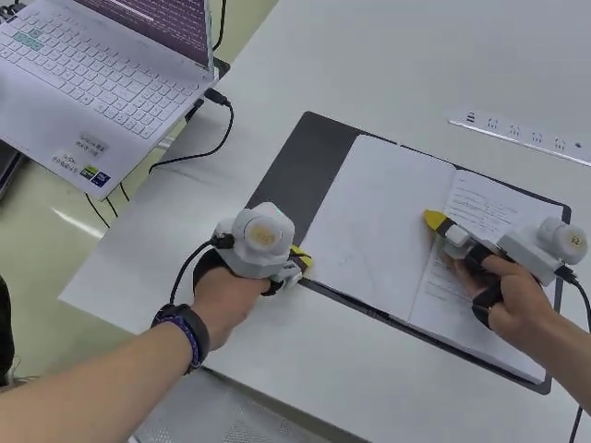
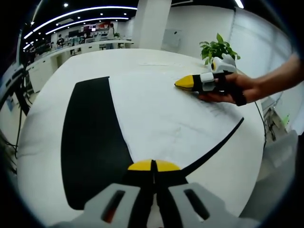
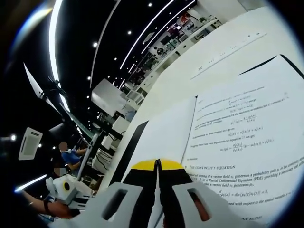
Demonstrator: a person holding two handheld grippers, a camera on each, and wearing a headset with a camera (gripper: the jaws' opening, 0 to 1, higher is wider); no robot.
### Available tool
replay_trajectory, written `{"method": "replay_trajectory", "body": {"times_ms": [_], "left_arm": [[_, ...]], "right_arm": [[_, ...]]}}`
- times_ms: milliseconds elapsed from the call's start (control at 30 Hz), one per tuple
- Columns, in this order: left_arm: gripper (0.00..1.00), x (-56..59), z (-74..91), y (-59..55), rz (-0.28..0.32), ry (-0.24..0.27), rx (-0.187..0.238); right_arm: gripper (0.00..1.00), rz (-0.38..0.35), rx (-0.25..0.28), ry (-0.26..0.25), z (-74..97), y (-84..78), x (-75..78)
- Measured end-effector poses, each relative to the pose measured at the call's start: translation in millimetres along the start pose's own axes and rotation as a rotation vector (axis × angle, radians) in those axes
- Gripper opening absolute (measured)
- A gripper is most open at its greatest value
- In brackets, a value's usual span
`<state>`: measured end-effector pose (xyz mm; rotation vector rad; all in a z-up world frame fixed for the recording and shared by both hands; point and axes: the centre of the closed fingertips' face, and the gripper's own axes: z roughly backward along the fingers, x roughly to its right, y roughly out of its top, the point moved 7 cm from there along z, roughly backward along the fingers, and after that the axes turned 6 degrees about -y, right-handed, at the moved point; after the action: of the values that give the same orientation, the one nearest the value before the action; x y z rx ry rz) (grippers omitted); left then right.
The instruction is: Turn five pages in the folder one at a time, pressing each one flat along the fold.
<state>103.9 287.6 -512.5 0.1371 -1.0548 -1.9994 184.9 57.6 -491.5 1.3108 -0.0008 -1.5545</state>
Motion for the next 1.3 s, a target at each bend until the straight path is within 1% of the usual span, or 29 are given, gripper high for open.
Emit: {"method": "replay_trajectory", "body": {"times_ms": [67,200,367,567,633,767,967,1000,1033,1100,1167,1233,1300], "left_arm": [[0.00,-0.3,0.0,0.2,-0.002,-0.001,-0.003],[0.00,0.4,0.6,-0.3,-0.003,0.002,0.004],[0.00,-0.2,0.1,0.5,-0.005,-0.004,-0.003],[0.00,0.1,-0.2,0.5,-0.007,0.000,-0.003],[0.00,-0.1,-0.2,0.3,-0.008,0.000,-0.002],[0.00,0.2,-0.2,0.2,-0.009,0.003,-0.002],[0.00,0.4,0.2,0.3,-0.013,0.001,-0.005],[0.00,0.5,0.2,0.4,-0.016,0.002,-0.006],[0.00,0.9,0.0,0.4,-0.022,0.005,-0.011],[0.00,1.5,-0.2,0.4,-0.048,0.007,-0.021],[0.00,1.0,-0.2,0.4,-0.041,0.007,-0.021],[0.00,1.2,0.0,0.2,-0.036,0.006,-0.019],[0.00,1.1,0.0,0.1,-0.033,0.007,-0.018]], "right_arm": [[0.00,-0.004,0.002,-0.003,-0.4,0.3,0.2],[0.00,-0.010,0.010,-0.009,-2.1,2.5,2.0],[0.00,-0.031,0.027,-0.008,-7.2,6.6,8.6],[0.00,-0.063,0.065,-0.019,-14.8,16.1,13.4],[0.00,-0.080,0.083,-0.028,-21.8,22.3,23.0],[0.00,-0.114,0.126,-0.045,-27.9,28.9,25.5],[0.00,-0.123,0.153,-0.060,-37.4,36.6,24.8],[0.00,-0.125,0.155,-0.063,-39.8,38.6,26.9],[0.00,-0.129,0.157,-0.066,-45.0,42.9,33.3],[0.00,-0.131,0.166,-0.075,-51.9,49.1,40.8],[0.00,-0.134,0.170,-0.079,-56.7,52.9,46.2],[0.00,-0.147,0.187,-0.086,-63.3,58.7,53.9],[0.00,-0.162,0.199,-0.089,-66.9,61.4,58.3]]}}
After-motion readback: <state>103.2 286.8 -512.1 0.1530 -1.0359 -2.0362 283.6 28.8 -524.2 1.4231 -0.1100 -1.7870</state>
